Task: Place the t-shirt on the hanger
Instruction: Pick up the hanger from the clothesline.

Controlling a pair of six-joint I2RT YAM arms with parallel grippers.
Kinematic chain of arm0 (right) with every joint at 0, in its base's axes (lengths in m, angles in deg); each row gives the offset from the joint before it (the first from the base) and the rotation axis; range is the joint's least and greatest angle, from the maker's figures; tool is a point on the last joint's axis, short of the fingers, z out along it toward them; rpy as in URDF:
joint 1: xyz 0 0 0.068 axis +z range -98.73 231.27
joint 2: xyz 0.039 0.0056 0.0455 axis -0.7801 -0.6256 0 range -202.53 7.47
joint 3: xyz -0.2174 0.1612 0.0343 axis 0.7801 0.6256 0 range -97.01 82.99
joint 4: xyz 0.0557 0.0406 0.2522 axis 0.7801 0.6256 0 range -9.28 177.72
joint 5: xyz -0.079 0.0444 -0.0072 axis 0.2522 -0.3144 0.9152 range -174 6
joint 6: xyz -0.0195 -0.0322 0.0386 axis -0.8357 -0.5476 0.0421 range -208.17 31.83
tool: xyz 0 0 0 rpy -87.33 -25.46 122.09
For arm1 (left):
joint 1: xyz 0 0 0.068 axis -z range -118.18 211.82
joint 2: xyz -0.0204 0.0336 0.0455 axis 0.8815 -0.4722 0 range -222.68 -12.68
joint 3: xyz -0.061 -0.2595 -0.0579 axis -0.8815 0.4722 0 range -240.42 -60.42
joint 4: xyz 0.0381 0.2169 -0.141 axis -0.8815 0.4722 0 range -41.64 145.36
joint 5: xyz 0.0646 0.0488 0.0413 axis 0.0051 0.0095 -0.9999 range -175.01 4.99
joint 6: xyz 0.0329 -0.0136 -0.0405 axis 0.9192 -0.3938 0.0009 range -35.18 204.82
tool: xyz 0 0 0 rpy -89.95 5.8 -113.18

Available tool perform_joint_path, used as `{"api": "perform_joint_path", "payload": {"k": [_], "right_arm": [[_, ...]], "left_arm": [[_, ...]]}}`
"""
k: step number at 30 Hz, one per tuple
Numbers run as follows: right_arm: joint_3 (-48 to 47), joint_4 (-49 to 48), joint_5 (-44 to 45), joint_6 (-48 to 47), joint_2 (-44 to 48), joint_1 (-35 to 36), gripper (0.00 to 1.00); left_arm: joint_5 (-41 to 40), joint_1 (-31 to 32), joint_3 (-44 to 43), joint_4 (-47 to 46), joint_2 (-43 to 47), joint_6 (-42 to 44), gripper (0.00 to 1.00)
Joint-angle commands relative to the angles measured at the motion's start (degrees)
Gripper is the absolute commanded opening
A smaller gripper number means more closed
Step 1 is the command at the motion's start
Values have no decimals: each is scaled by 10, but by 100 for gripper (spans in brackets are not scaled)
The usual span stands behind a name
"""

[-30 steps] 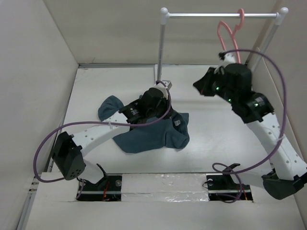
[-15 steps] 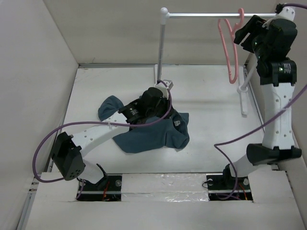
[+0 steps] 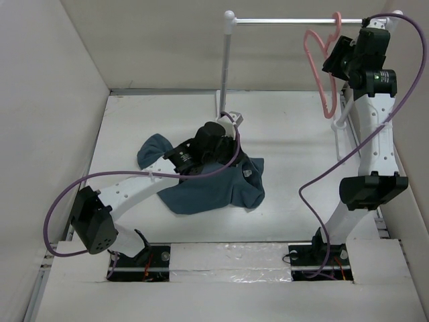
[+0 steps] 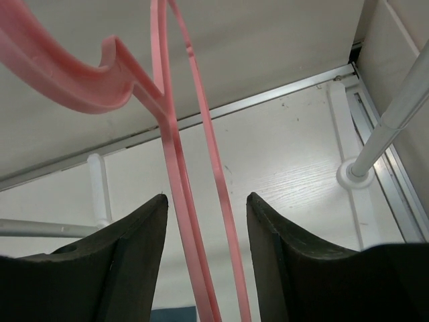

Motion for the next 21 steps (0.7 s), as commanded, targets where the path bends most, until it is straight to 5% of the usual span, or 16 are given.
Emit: {"api": "perform_joint_path", "payload": {"k": [1,4,9,16,21], "right_arm": [[18,-21,-16,-8,24,-5,55],[30,-27,-11,-8,21,0,42],[23,-23,-3,-17,10,7,37],[-8,-29,17,-38,11,24,11],[-29,-53,7,-55,24,24,1]], "left_arm": [[36,-12,2,-43,10,0,0],[46,-18,2,-48,7,-2,0],[43,-18,0,-47,5,2,0],[46,-18,-20,-48,-2,3,0],[48,-18,-34,-40,-10,7,0]]}}
